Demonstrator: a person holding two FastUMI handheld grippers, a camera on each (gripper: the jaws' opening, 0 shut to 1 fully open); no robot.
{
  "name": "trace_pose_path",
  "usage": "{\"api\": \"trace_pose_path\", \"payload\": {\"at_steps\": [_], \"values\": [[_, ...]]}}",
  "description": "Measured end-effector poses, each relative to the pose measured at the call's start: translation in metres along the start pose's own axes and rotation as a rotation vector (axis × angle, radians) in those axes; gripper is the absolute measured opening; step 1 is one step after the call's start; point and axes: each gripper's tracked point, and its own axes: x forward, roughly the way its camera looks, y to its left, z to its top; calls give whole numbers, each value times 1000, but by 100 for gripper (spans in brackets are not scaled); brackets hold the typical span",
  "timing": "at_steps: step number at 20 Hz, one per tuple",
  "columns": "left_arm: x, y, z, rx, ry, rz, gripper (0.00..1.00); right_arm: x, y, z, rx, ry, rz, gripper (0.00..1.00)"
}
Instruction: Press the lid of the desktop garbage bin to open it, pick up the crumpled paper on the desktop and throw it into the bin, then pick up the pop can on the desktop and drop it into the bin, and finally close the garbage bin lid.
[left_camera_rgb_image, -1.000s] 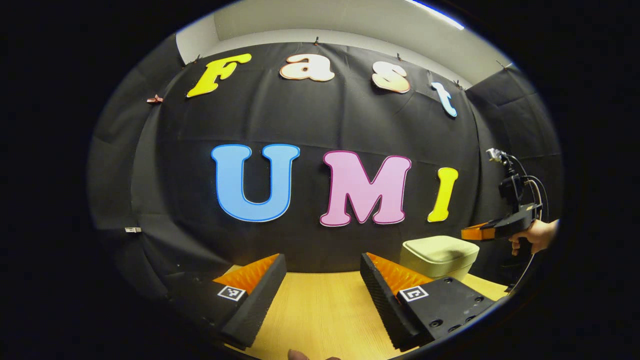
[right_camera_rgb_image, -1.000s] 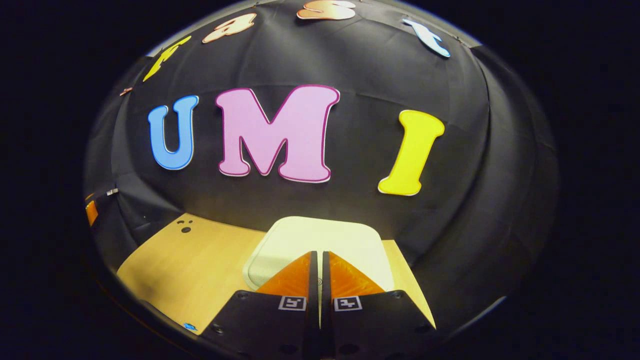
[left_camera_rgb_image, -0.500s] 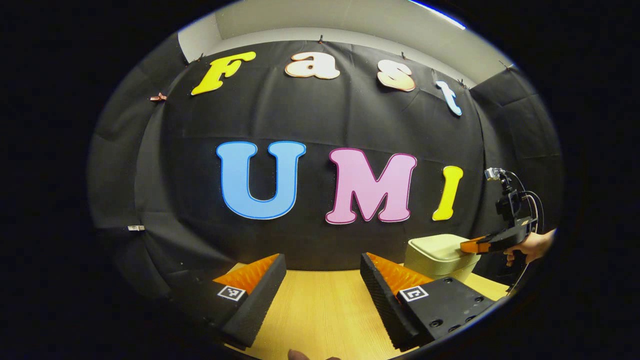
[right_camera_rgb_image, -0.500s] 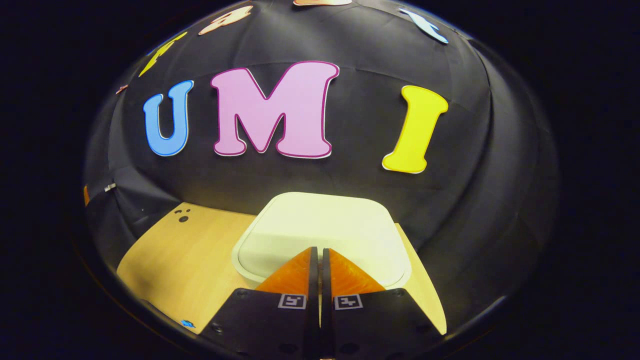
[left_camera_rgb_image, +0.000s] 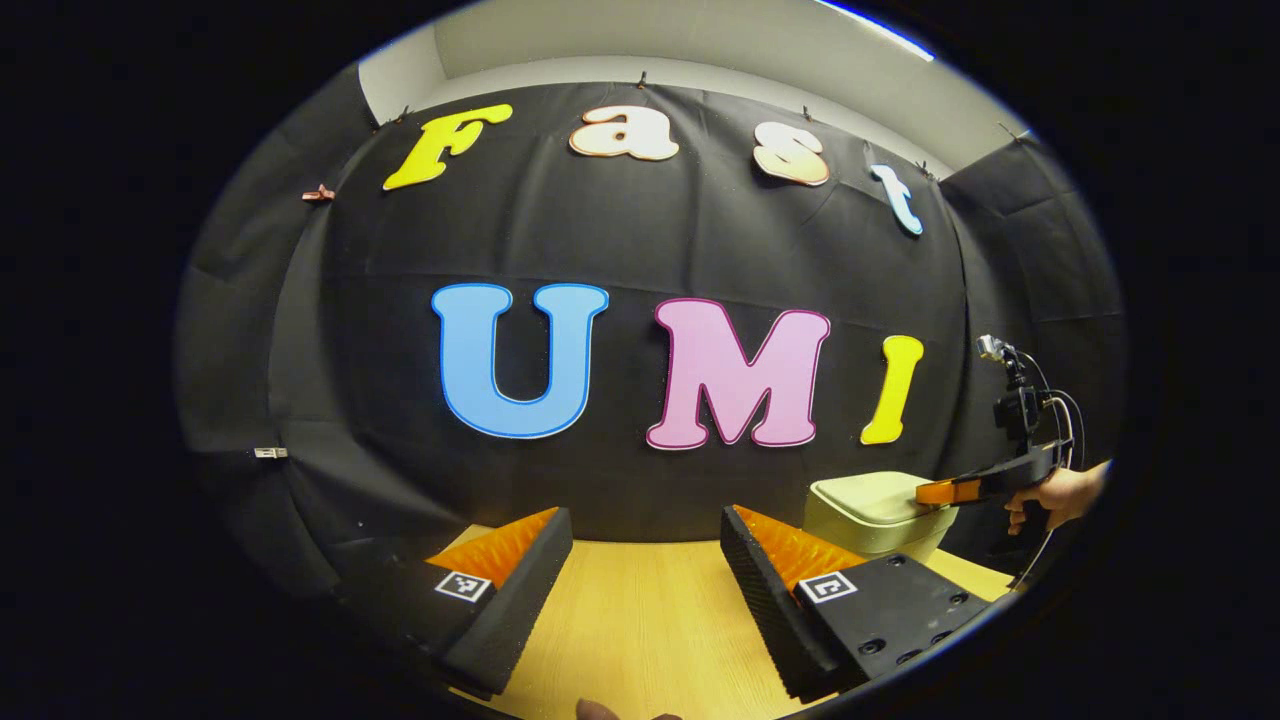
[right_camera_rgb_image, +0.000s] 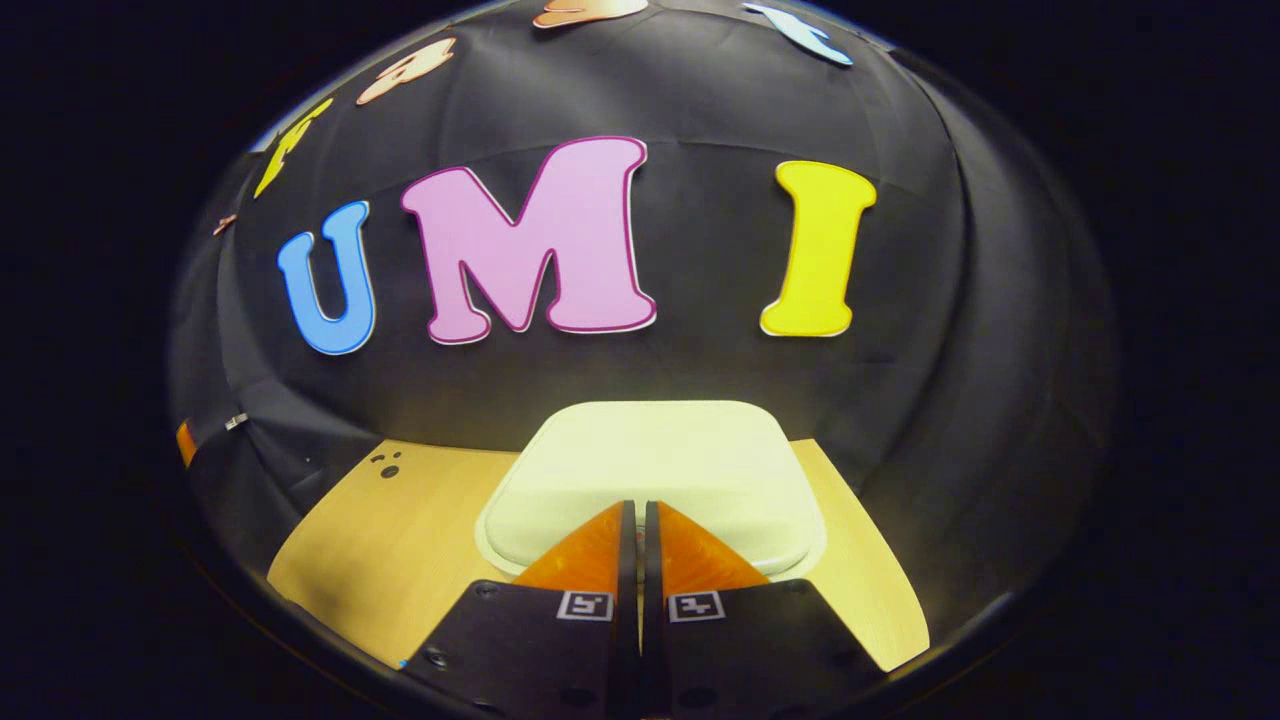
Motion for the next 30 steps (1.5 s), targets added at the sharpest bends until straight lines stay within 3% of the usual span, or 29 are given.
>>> {"api": "trace_pose_path", "payload": {"at_steps": [18,21,24,30], "values": [[-34,7,-15,-1,42,26,96,-60,15,48,-95,-252,19,7],[-38,0,-32,-10,92,0,96,-74,17,44,-120,-274,16,22],[-42,-5,-59,-24,162,-27,96,-86,18,40,-140,-286,15,44],[-55,-21,-131,-23,316,-78,96,-104,17,29,-127,-263,-3,68]]}}
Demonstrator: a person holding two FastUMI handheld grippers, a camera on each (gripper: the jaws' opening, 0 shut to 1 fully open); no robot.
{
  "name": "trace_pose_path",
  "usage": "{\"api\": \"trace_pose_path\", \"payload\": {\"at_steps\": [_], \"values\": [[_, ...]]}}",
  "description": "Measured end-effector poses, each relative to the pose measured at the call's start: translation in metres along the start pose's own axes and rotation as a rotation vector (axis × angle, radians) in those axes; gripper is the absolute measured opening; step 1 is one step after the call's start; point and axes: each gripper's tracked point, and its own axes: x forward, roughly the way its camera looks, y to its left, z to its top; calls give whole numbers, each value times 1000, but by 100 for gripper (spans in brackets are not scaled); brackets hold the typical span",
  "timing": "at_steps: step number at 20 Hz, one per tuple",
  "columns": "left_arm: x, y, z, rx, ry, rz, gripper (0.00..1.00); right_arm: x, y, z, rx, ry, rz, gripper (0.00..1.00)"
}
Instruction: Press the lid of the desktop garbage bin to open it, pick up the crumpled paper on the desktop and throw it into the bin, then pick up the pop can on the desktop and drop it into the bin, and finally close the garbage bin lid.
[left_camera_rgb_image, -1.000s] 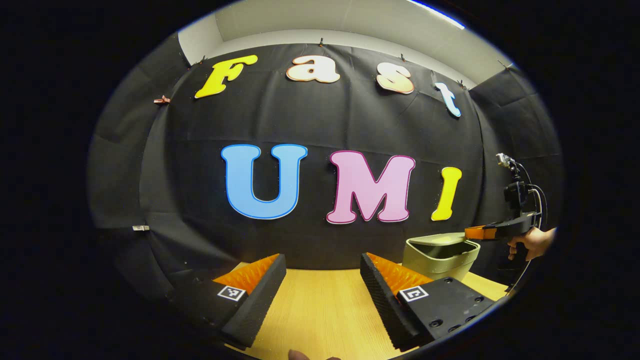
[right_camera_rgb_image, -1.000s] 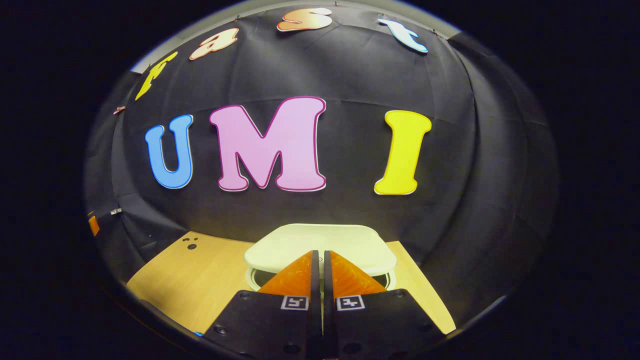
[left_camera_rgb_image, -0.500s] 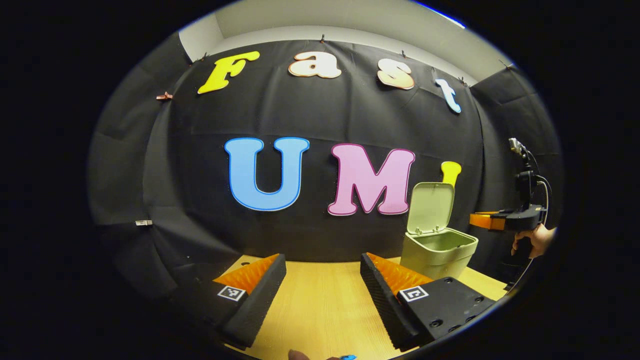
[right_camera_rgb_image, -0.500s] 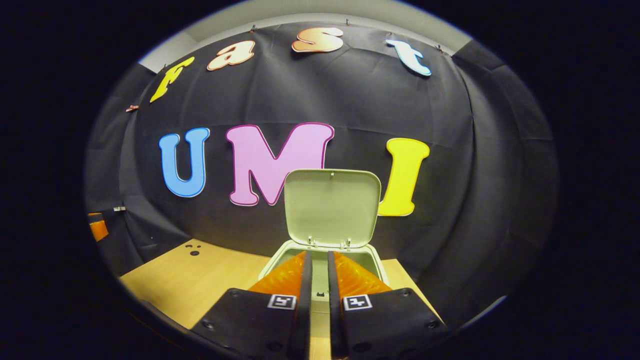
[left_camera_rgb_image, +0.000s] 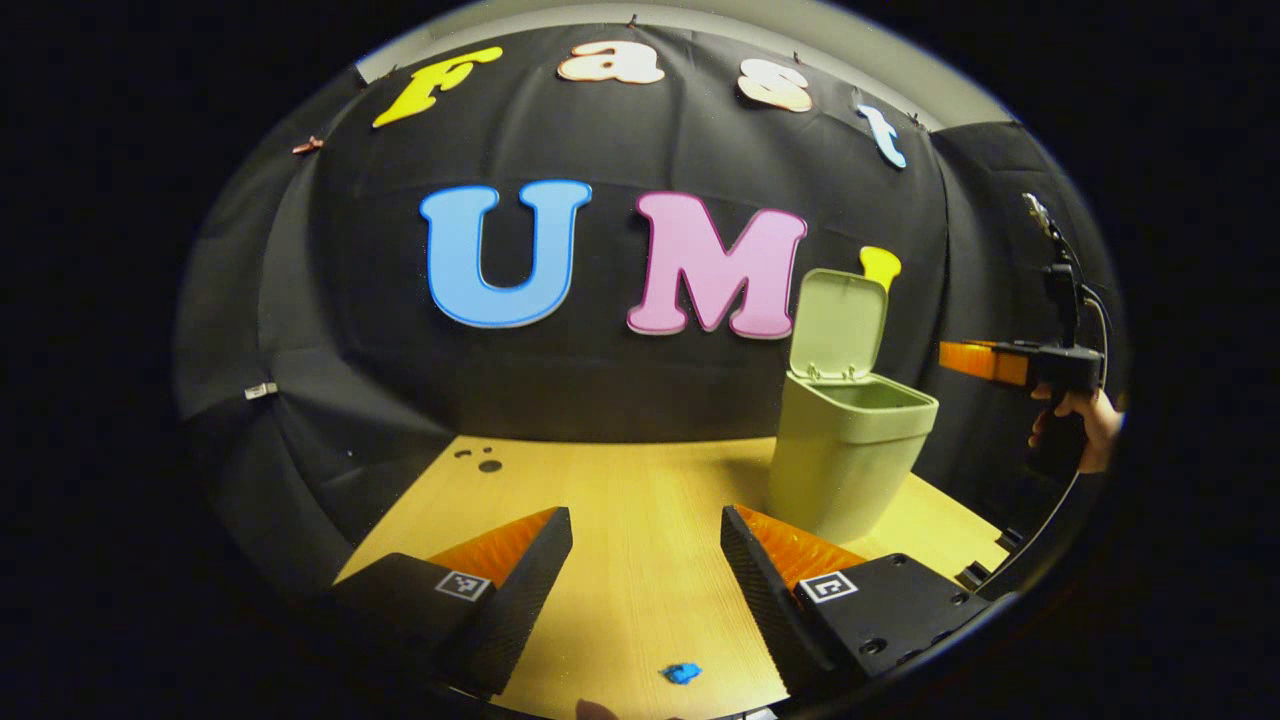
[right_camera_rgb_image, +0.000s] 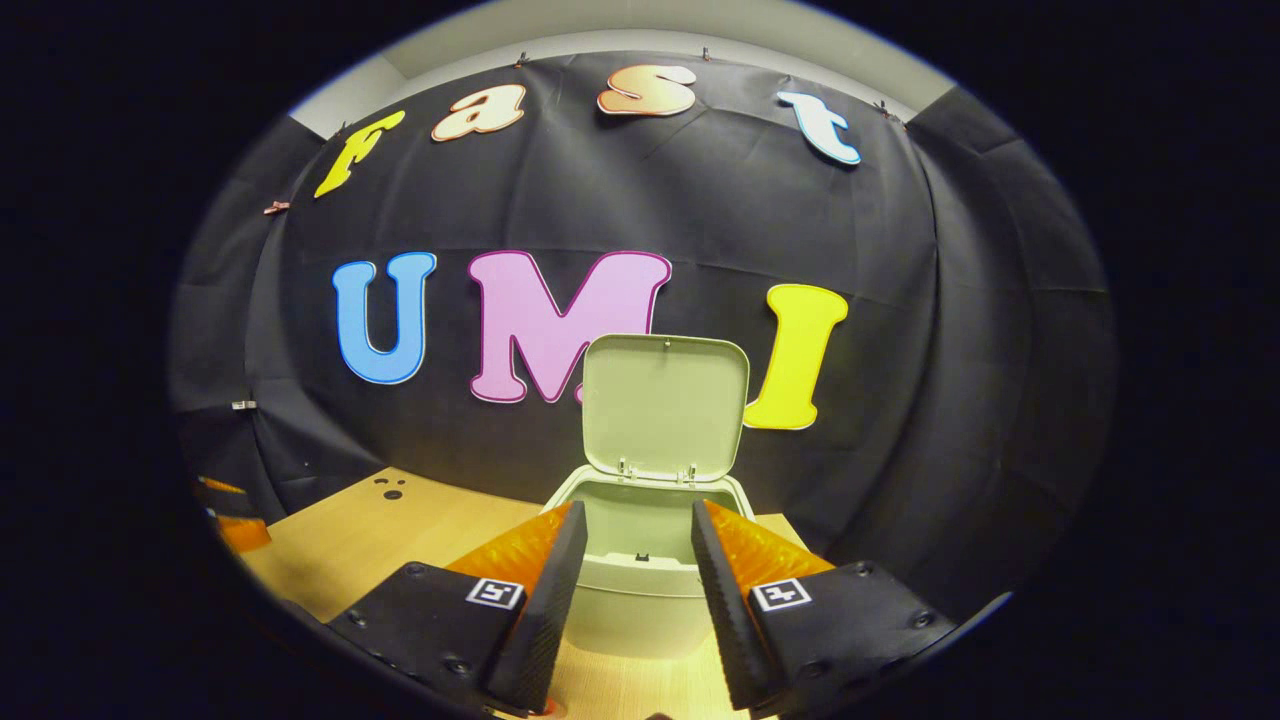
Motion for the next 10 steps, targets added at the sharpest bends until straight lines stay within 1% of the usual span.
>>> {"api": "trace_pose_path", "payload": {"at_steps": [2,7,10], "values": [[5,-7,-30,4,59,-15,96,-6,-2,-5,-21,11,-11,76],[17,-17,-112,26,223,-48,96,-20,-4,-14,-54,52,-30,76],[21,-24,-158,20,327,-76,95,-29,-10,-17,-78,70,-50,76]]}}
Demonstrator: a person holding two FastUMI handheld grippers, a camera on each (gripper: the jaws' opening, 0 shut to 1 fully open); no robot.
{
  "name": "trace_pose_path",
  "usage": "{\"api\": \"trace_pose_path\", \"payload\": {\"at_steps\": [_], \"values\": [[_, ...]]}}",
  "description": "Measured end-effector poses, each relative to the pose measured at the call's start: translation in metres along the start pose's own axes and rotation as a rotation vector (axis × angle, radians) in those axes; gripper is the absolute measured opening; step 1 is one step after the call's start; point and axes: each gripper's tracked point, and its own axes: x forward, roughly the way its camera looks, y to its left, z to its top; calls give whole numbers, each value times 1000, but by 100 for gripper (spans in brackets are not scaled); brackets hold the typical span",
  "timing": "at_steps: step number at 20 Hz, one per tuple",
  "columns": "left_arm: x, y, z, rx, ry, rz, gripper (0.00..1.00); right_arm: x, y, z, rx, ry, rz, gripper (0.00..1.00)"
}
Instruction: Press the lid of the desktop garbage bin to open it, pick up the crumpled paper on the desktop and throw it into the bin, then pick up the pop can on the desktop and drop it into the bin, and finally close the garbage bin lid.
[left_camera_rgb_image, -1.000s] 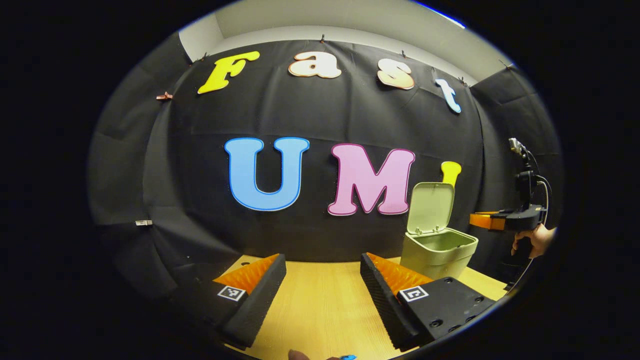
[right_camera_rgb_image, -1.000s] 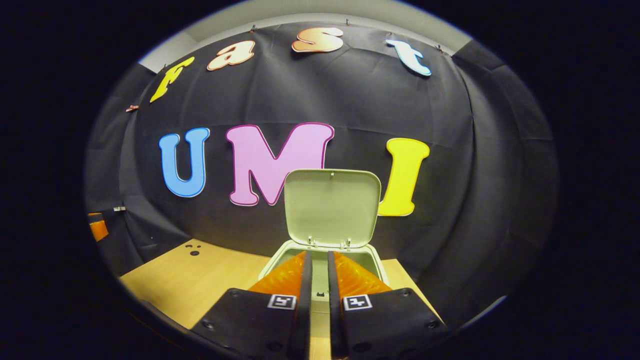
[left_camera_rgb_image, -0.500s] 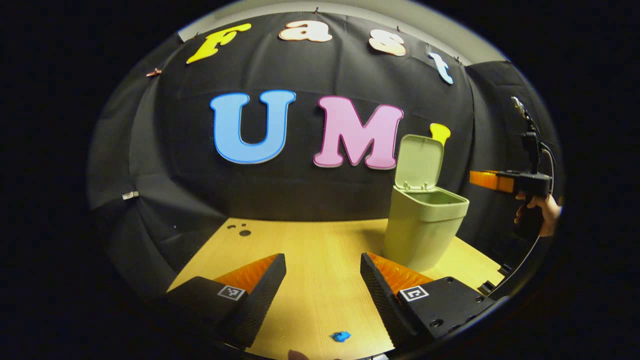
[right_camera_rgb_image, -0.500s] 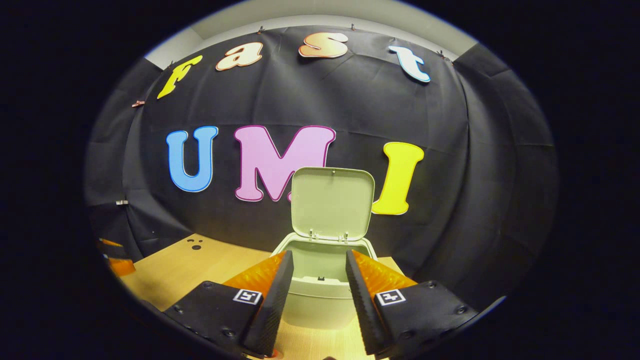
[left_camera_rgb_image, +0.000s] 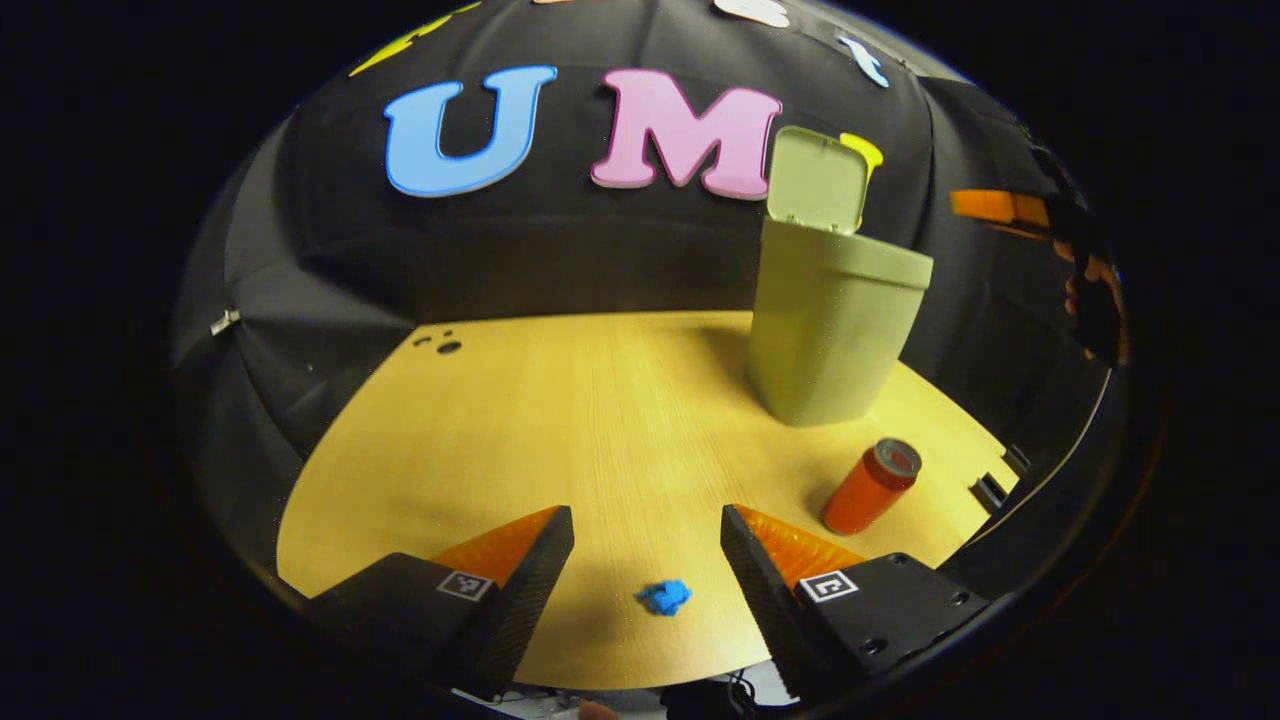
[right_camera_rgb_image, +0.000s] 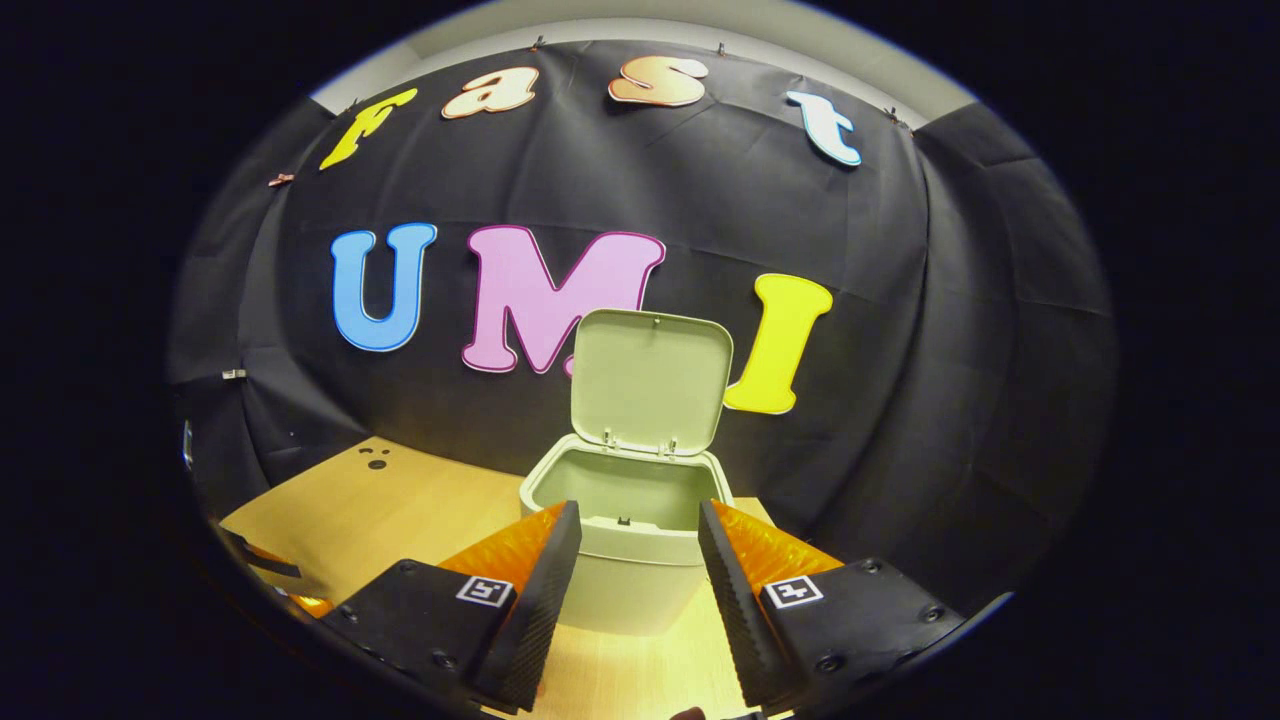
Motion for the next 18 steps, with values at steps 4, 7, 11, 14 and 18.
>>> {"api": "trace_pose_path", "payload": {"at_steps": [4,7,11,14,18], "values": [[24,-5,-45,14,123,-7,87,-10,-14,-8,-16,36,-20,76],[40,-7,-63,7,170,-4,81,-14,-29,-10,0,51,-43,76],[56,1,-86,8,232,59,71,-16,-49,-13,5,63,-52,76],[58,0,-98,-6,273,78,64,-11,-60,-15,27,68,-55,76],[60,-3,-97,4,285,71,55,-6,-60,-20,25,76,-32,76]]}}
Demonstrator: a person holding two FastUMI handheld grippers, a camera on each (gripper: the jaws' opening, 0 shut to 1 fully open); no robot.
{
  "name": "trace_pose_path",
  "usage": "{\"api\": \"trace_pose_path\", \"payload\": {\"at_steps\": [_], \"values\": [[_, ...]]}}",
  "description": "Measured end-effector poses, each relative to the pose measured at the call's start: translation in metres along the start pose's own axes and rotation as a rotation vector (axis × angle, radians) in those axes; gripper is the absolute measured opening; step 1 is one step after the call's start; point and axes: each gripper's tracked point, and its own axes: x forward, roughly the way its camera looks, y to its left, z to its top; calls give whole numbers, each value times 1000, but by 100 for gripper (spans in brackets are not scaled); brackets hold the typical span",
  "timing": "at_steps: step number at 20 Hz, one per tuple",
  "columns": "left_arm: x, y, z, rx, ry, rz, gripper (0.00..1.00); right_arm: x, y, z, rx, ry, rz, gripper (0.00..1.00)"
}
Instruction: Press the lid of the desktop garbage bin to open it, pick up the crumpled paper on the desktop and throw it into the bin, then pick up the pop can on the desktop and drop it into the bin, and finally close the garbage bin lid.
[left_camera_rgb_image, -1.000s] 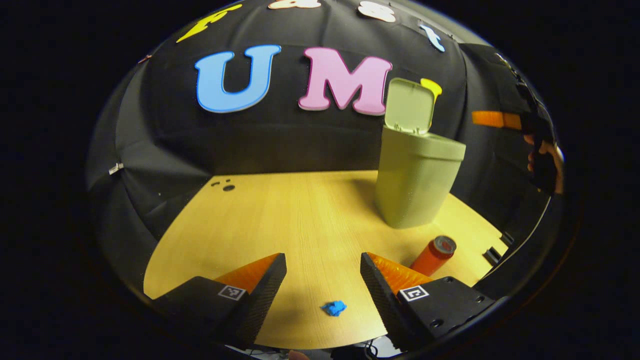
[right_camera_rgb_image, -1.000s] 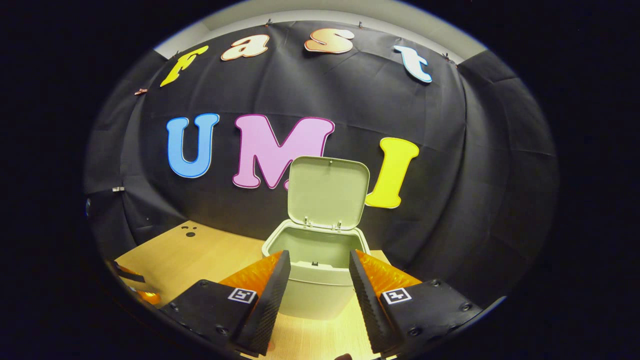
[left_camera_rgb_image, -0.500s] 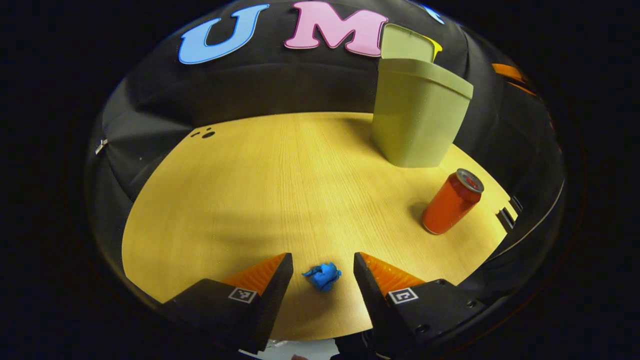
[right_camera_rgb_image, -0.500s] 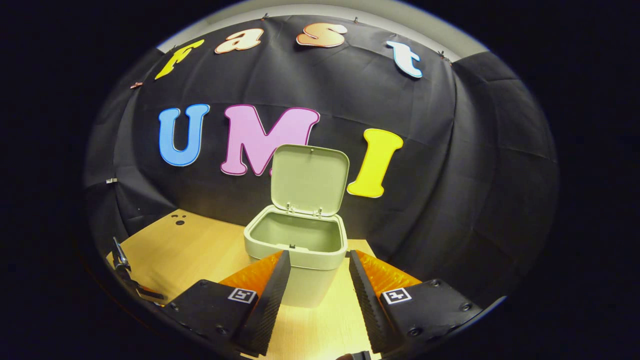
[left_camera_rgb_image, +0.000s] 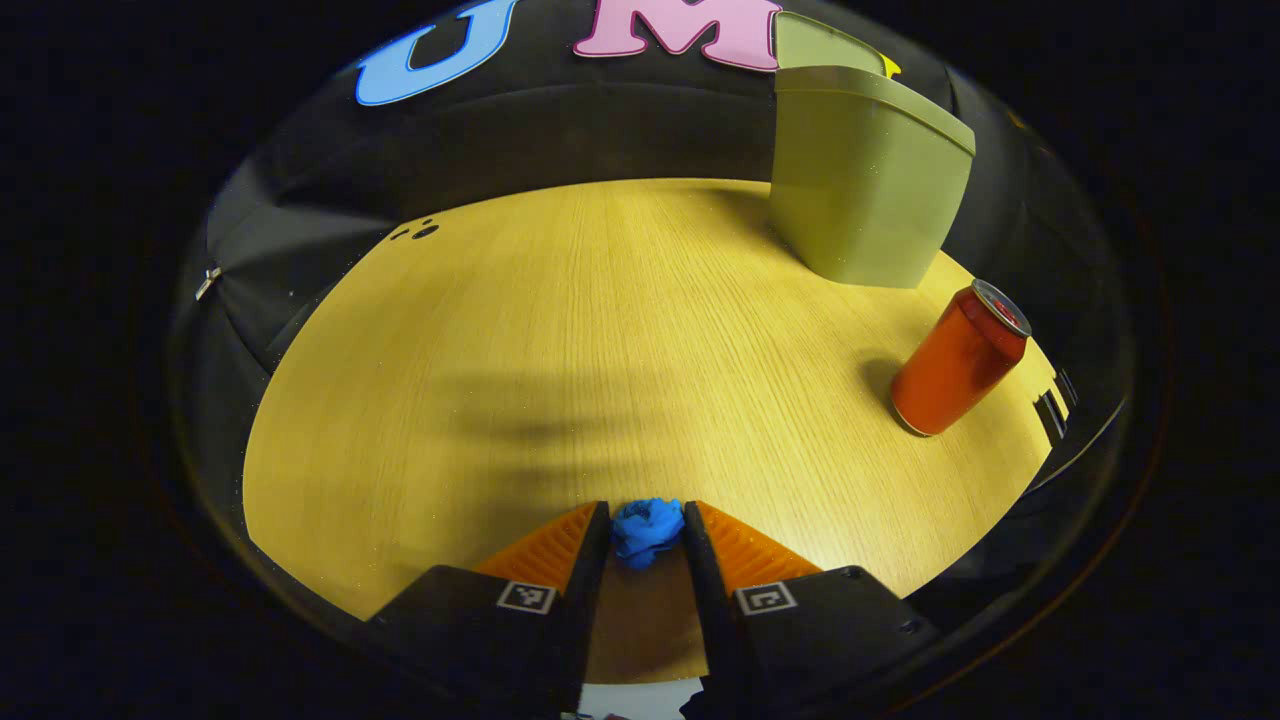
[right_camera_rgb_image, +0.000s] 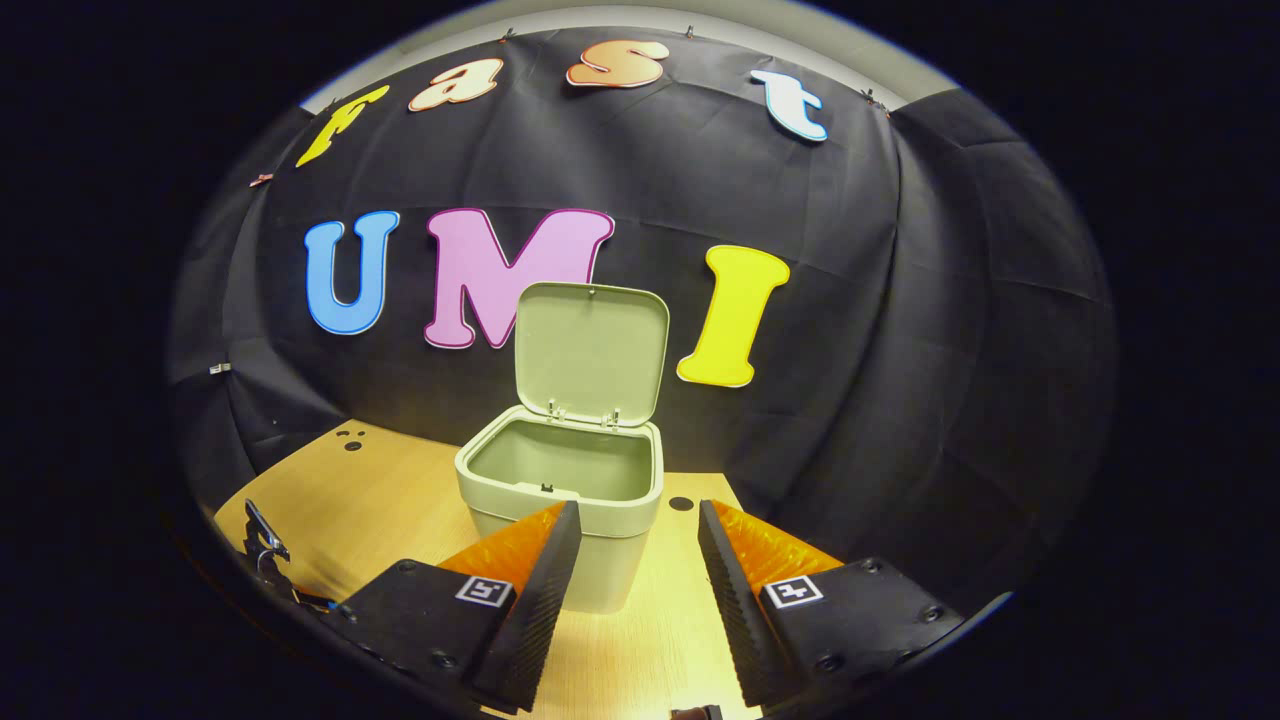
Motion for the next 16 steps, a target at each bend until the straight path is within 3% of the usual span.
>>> {"api": "trace_pose_path", "payload": {"at_steps": [2,3,4,6,8,11,12,15,16], "values": [[-2,-4,1,-29,8,-14,38,1,5,-4,3,3,21,76],[-2,-4,1,-43,11,-20,43,1,9,-5,7,4,33,76],[-4,-3,5,-52,6,-16,38,1,12,-7,11,4,47,76],[-9,-2,16,-54,-13,-11,41,2,17,-9,9,0,70,76],[-17,0,32,-46,-44,-1,37,3,23,-9,0,-13,93,76],[-34,-2,69,-44,-117,-3,34,4,30,-15,-4,-17,132,76],[-42,-6,85,-43,-151,-12,37,4,32,-17,-5,-18,144,76],[-58,-11,125,-41,-219,-2,34,3,42,-26,-10,-9,186,76],[-65,-12,139,-45,-244,-1,37,4,45,-29,-11,-7,200,76]]}}
